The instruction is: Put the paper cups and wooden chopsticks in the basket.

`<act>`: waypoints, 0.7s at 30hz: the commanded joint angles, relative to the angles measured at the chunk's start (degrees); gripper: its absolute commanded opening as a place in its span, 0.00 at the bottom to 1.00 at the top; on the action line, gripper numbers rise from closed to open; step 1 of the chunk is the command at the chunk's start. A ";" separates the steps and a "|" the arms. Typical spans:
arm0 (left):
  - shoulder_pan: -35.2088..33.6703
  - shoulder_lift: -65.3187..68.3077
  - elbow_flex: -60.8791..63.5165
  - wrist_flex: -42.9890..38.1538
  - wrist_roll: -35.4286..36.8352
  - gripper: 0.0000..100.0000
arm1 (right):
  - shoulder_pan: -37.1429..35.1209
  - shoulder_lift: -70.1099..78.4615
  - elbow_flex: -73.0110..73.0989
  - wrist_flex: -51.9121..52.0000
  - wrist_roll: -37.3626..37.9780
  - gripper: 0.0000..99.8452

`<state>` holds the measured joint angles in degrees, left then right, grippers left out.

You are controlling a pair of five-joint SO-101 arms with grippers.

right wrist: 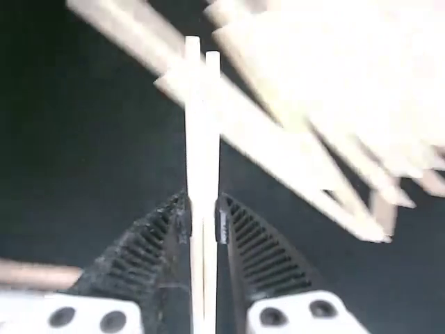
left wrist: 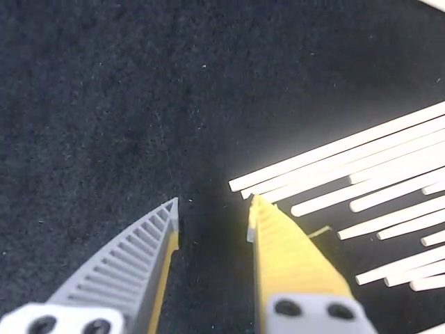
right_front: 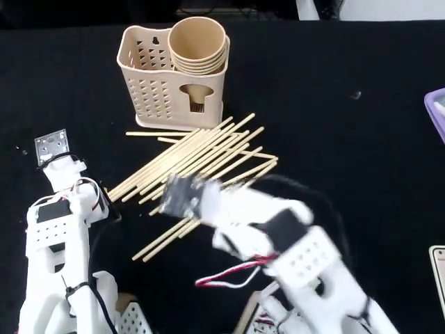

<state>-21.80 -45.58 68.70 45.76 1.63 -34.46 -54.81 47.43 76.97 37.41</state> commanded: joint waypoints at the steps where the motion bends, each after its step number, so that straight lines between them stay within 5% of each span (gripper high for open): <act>1: -0.31 -1.41 -0.48 -0.79 0.35 0.17 | 4.57 -3.91 -12.53 -7.03 -9.23 0.01; 9: -0.40 -1.41 -0.22 -0.88 0.44 0.17 | 4.57 6.55 -23.69 -31.74 -25.05 0.01; 17: -0.48 -1.41 -0.22 -0.88 0.44 0.17 | 2.20 15.25 -19.91 -9.05 -24.88 0.02; 21: -0.31 -1.41 -0.31 -0.88 0.44 0.17 | -5.54 17.10 -7.78 -7.91 -24.35 0.15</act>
<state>-21.80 -45.58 68.70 45.76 1.63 -34.99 -38.55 33.27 68.79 12.97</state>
